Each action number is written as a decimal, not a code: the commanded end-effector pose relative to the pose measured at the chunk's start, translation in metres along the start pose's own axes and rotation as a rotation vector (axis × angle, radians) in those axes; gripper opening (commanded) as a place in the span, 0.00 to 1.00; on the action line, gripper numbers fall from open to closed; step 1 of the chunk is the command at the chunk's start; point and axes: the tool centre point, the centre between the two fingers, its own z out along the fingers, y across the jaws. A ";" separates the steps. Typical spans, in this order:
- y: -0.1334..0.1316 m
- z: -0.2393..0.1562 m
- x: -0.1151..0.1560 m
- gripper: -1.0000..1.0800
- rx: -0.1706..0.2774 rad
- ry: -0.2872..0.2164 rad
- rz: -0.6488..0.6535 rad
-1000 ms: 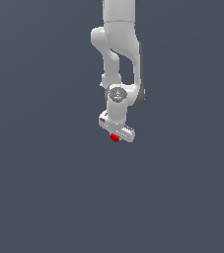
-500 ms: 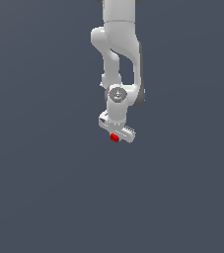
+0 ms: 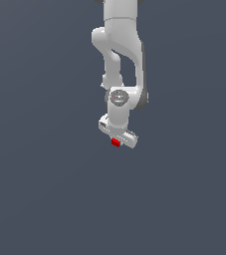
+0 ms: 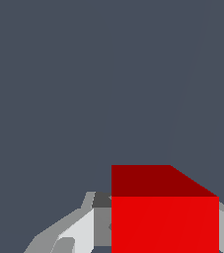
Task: Pick up the red cube and move it to a goal position.
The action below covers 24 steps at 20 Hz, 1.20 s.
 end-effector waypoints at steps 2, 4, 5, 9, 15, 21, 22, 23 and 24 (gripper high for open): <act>-0.010 -0.009 0.016 0.00 0.000 0.001 0.000; -0.017 -0.014 0.027 0.00 0.000 0.001 0.000; -0.021 -0.017 0.032 0.00 0.000 0.001 0.000; -0.036 -0.028 0.054 0.00 0.000 0.001 0.000; -0.052 -0.040 0.079 0.00 0.000 0.001 0.000; -0.061 -0.046 0.092 0.00 0.000 0.001 0.000; -0.062 -0.047 0.093 0.00 0.000 0.001 0.000; -0.062 -0.048 0.094 0.00 0.001 0.001 0.000; -0.063 -0.048 0.095 0.00 0.001 0.001 0.000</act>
